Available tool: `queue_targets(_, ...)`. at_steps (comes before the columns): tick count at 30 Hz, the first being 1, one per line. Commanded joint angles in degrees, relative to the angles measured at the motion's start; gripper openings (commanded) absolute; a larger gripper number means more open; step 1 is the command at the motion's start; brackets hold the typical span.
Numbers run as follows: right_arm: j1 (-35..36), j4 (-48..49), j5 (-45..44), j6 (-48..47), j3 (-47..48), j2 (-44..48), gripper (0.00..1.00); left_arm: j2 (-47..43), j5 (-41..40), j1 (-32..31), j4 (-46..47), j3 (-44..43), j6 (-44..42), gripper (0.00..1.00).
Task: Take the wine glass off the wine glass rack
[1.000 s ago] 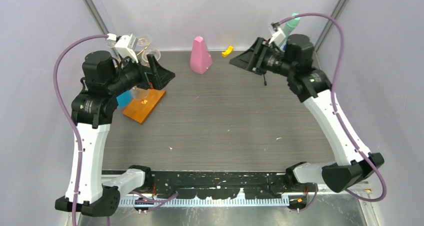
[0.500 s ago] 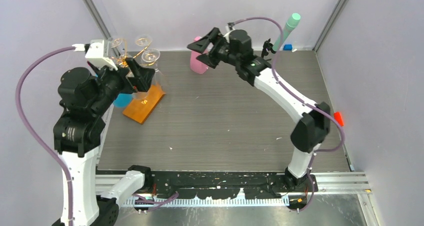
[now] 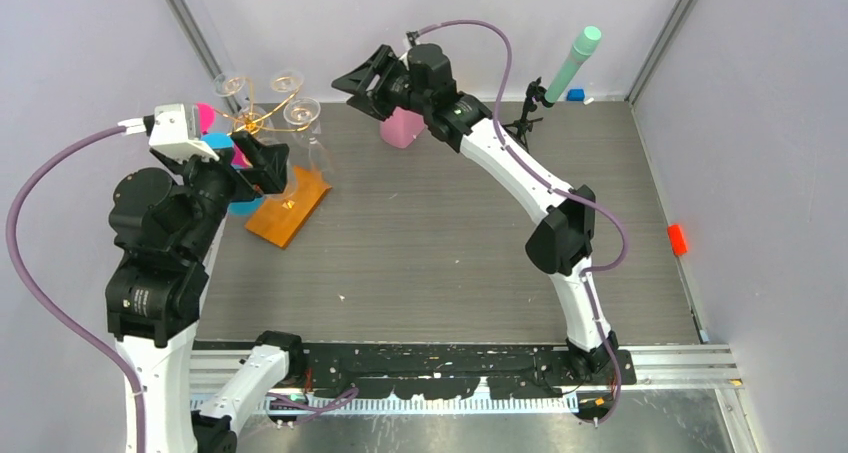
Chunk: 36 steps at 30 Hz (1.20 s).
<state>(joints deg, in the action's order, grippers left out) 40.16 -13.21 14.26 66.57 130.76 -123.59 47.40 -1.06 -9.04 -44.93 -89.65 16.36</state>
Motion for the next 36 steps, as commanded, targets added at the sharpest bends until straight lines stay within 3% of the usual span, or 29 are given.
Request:
queue_targets(1, 0.18, -1.57, 2.37, 0.4, 5.17, -2.48, 0.63, -0.48, -1.68, 0.16, 4.65, 1.72, 1.0, 1.0)
queue_targets(10, 1.23, 4.71, 8.64, 3.85, 5.36, -5.57, 0.67, -1.37, -4.2, 0.16, 4.15, 2.44, 0.25, 1.0)
queue_targets(17, 2.92, 15.91, 11.09, 8.66, 2.69, -5.96, 0.65, -2.79, -4.74, 0.16, 1.7, 2.28, -0.18, 1.0)
queue_targets(26, 4.01, 1.63, 6.92, 4.17, 8.71, -8.39, 0.56, -4.1, -3.95, 0.16, 1.52, 3.34, 0.93, 1.0)
queue_targets(36, 4.02, 1.26, 5.27, 6.43, 9.8, -9.61, 0.22, -4.49, -4.5, 0.16, 1.56, 4.03, 1.32, 1.0)
